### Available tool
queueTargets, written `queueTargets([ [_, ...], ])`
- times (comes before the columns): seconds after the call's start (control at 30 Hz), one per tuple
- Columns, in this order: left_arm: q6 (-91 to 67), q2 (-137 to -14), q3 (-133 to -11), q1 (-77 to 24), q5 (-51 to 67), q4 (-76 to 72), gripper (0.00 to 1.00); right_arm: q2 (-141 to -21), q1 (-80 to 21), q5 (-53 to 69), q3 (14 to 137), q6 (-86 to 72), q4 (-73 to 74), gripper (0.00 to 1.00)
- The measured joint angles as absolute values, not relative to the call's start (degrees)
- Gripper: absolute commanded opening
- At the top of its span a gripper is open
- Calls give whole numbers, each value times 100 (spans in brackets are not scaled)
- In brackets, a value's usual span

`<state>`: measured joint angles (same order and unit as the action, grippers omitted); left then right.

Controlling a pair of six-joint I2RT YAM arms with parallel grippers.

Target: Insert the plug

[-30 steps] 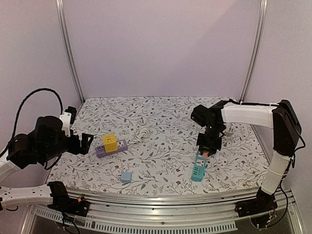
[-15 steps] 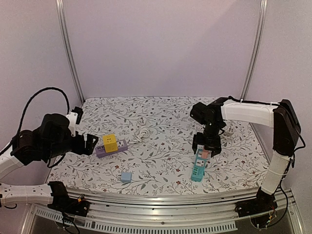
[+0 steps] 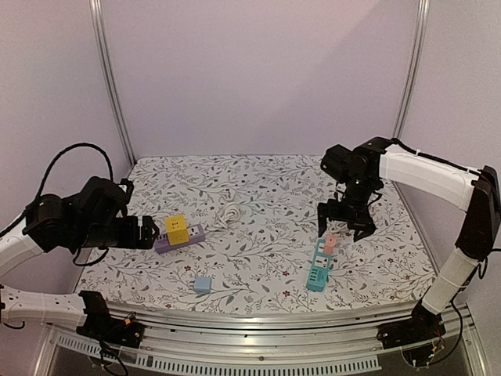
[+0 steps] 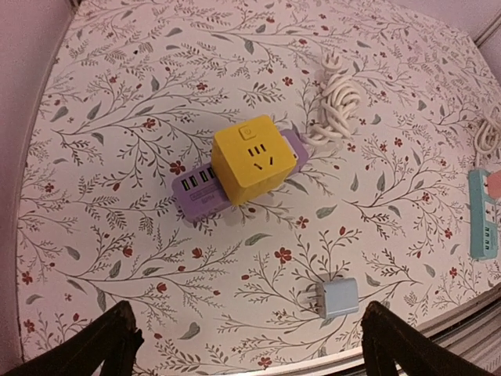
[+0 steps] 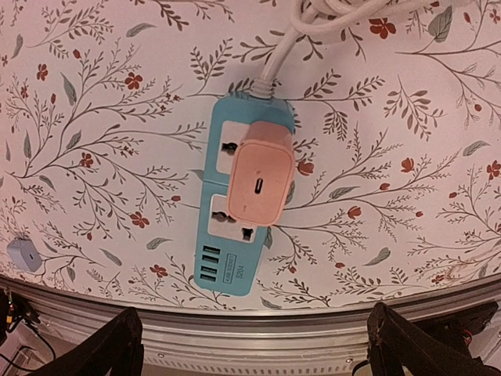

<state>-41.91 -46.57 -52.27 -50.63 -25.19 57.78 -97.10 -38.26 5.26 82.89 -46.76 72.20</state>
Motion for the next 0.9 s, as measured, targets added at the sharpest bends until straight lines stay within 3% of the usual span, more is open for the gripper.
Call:
queueTargets([
  [0.5, -5435, -5393, -5004, -5105, -1791, 6261, 83, -8458, -3817, -58, 8486, -3699, 7612, 99],
  [0.9, -5553, -7070, -4532, -5439, -851, 5074, 70, -7229, -3817, -200, 7983, -3612, 7693, 99],
])
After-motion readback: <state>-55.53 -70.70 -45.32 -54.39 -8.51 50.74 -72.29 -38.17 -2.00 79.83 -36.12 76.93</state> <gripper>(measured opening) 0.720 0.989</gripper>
